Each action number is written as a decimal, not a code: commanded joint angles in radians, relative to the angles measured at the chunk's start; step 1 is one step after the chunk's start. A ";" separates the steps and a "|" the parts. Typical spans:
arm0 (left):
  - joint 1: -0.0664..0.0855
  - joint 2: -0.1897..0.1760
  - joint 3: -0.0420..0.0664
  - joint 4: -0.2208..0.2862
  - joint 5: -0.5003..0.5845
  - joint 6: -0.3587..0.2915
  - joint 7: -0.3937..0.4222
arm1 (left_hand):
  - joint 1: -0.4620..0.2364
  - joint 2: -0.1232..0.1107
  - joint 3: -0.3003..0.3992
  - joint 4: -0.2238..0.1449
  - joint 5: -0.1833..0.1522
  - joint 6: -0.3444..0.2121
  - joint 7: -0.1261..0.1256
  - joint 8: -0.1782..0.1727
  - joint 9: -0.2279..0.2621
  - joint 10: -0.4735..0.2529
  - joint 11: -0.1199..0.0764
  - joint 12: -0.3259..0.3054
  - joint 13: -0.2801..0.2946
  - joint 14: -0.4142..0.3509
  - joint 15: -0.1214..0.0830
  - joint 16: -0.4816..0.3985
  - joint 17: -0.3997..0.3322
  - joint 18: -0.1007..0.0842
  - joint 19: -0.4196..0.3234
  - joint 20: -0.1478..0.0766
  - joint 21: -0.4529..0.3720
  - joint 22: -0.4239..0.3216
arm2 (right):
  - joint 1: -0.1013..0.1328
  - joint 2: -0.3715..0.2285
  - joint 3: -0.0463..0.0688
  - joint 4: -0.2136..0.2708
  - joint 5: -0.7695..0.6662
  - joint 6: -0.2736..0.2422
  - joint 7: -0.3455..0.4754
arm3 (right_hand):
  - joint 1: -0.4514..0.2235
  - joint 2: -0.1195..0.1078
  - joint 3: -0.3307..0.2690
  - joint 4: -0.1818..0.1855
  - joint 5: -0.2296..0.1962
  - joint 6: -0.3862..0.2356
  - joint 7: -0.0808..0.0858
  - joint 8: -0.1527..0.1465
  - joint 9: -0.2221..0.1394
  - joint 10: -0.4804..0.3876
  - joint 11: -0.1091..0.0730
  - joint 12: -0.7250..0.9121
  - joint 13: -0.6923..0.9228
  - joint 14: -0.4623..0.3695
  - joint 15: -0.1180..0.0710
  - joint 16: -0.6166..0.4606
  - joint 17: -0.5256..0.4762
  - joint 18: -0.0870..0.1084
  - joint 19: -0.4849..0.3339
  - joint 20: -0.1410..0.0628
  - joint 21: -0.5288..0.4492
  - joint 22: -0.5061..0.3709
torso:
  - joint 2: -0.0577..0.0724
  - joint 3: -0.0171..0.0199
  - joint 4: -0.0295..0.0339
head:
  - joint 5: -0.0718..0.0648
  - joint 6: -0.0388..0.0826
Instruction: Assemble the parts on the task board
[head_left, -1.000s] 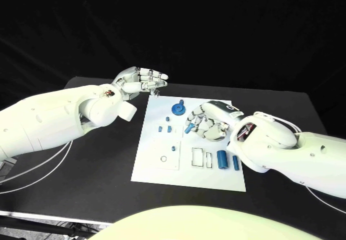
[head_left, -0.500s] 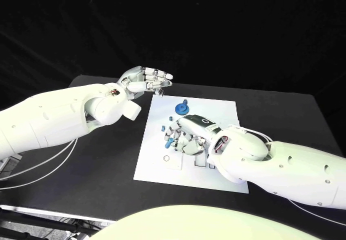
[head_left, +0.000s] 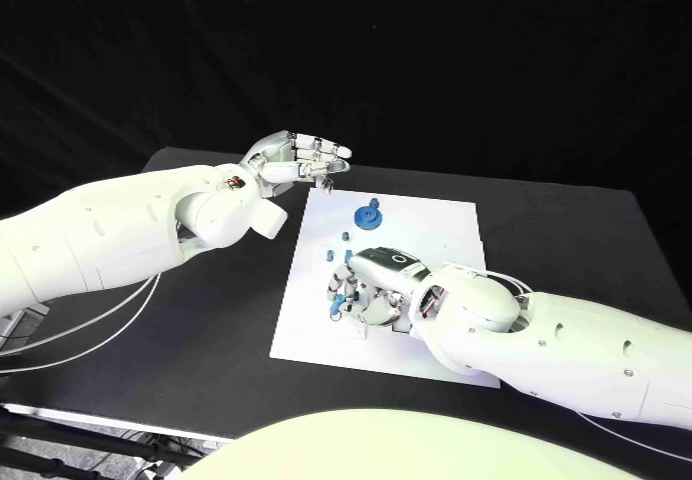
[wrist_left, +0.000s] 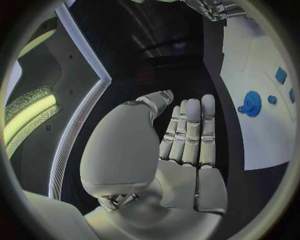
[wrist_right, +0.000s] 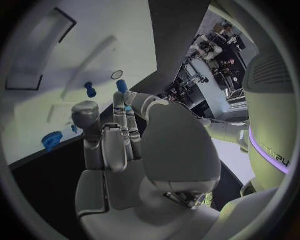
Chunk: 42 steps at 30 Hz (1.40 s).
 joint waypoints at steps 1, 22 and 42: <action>0.000 0.002 0.000 0.001 0.004 0.013 0.004 | -0.004 0.009 -0.006 0.000 0.001 -0.004 -0.001 0.006 -0.001 -0.009 0.002 0.003 0.001 -0.001 0.006 -0.004 -0.001 0.015 0.007 0.002 -0.005 -0.002 | -0.004 0.005 -0.001 -0.004 -0.029 0.037 0.010 | 0.002 0.009 0.004 -0.001 0.002 -0.001 0.007 0.047 0.092 -0.002 -0.003 -0.004 0.001 0.027 -0.007 0.002 0.001 -0.011 -0.004 -0.001 -0.006 0.000 | 0.000 0.0003 0.0001 | 0.002 0.000; 0.000 0.001 0.000 0.001 0.004 0.018 0.001 | -0.005 0.010 -0.007 0.001 0.001 -0.004 0.000 0.007 -0.002 -0.010 0.002 0.004 0.002 -0.001 0.007 -0.004 -0.001 0.015 0.007 0.002 -0.006 -0.002 | -0.014 0.015 -0.003 -0.020 -0.074 0.056 -0.040 | 0.001 0.010 0.005 -0.003 0.002 -0.002 0.007 0.048 0.094 -0.002 -0.003 -0.005 0.002 0.027 -0.007 0.001 -0.002 -0.011 -0.005 -0.001 -0.008 -0.001 | -0.001 -0.0003 -0.0001 | 0.000 0.000; 0.000 0.000 0.000 0.002 0.004 0.019 -0.002 | -0.006 0.010 -0.008 0.002 0.001 -0.005 0.000 0.007 -0.002 -0.011 0.002 0.005 0.002 -0.001 0.007 -0.004 -0.001 0.015 0.008 0.002 -0.007 -0.003 | -0.029 0.042 -0.013 -0.034 -0.089 0.057 -0.045 | -0.054 -0.033 -0.035 -0.021 0.059 -0.079 0.026 0.007 0.091 -0.049 0.016 -0.033 0.008 0.025 0.009 0.000 -0.006 -0.007 -0.020 0.011 -0.038 -0.012 | -0.002 -0.0010 -0.0003 | 0.001 0.000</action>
